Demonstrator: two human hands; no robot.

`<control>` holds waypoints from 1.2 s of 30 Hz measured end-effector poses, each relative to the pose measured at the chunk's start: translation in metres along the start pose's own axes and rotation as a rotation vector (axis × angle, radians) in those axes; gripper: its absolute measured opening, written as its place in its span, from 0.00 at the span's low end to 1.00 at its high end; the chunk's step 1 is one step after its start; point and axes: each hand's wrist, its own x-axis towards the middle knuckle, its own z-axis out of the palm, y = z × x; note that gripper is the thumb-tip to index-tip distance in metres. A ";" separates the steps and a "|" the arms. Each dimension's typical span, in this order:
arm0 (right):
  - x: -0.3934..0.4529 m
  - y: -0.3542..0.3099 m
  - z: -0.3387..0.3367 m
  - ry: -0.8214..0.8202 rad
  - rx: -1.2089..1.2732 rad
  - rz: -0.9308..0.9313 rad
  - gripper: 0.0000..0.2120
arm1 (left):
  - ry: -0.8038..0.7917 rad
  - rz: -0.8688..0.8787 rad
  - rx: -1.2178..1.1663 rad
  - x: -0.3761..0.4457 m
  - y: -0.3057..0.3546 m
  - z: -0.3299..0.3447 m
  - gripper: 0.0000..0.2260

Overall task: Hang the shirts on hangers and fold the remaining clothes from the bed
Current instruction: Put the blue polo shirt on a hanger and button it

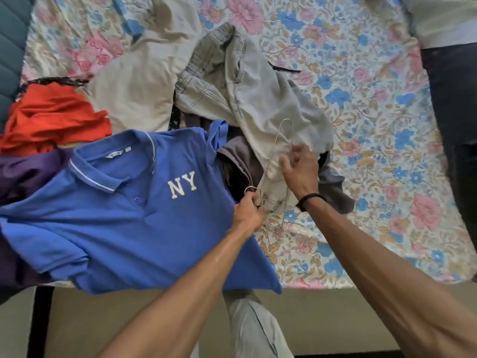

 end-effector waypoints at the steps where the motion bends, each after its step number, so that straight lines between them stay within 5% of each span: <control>1: 0.000 0.005 -0.001 -0.004 0.005 -0.002 0.12 | 0.056 -0.023 -0.039 0.003 -0.001 0.008 0.15; 8: 0.011 0.017 -0.021 -0.107 -0.009 -0.060 0.02 | 0.269 -0.097 -0.237 0.003 0.005 0.034 0.13; 15: -0.007 -0.020 -0.035 -0.248 0.179 -0.045 0.05 | 0.605 0.237 -0.271 -0.055 0.008 -0.002 0.13; 18: -0.027 -0.057 -0.007 -0.092 0.113 -0.341 0.15 | 0.721 0.303 -0.156 -0.074 -0.011 -0.058 0.12; 20: -0.051 -0.097 0.018 -0.065 0.089 -0.723 0.18 | 0.697 0.410 -0.023 -0.082 -0.030 -0.105 0.11; 23: -0.095 -0.160 0.072 -0.385 0.022 -1.011 0.21 | 0.647 0.504 0.134 -0.093 -0.061 -0.178 0.07; 26: -0.121 -0.212 0.130 -0.527 0.009 -0.948 0.17 | 0.657 0.462 0.142 -0.101 -0.089 -0.235 0.05; 31: -0.147 -0.301 0.201 -0.456 -0.001 -0.945 0.14 | 0.613 0.230 0.094 -0.112 -0.131 -0.320 0.12; 36: -0.158 -0.337 0.237 -0.523 0.041 -0.818 0.13 | 0.421 0.082 -0.529 -0.131 -0.176 -0.413 0.22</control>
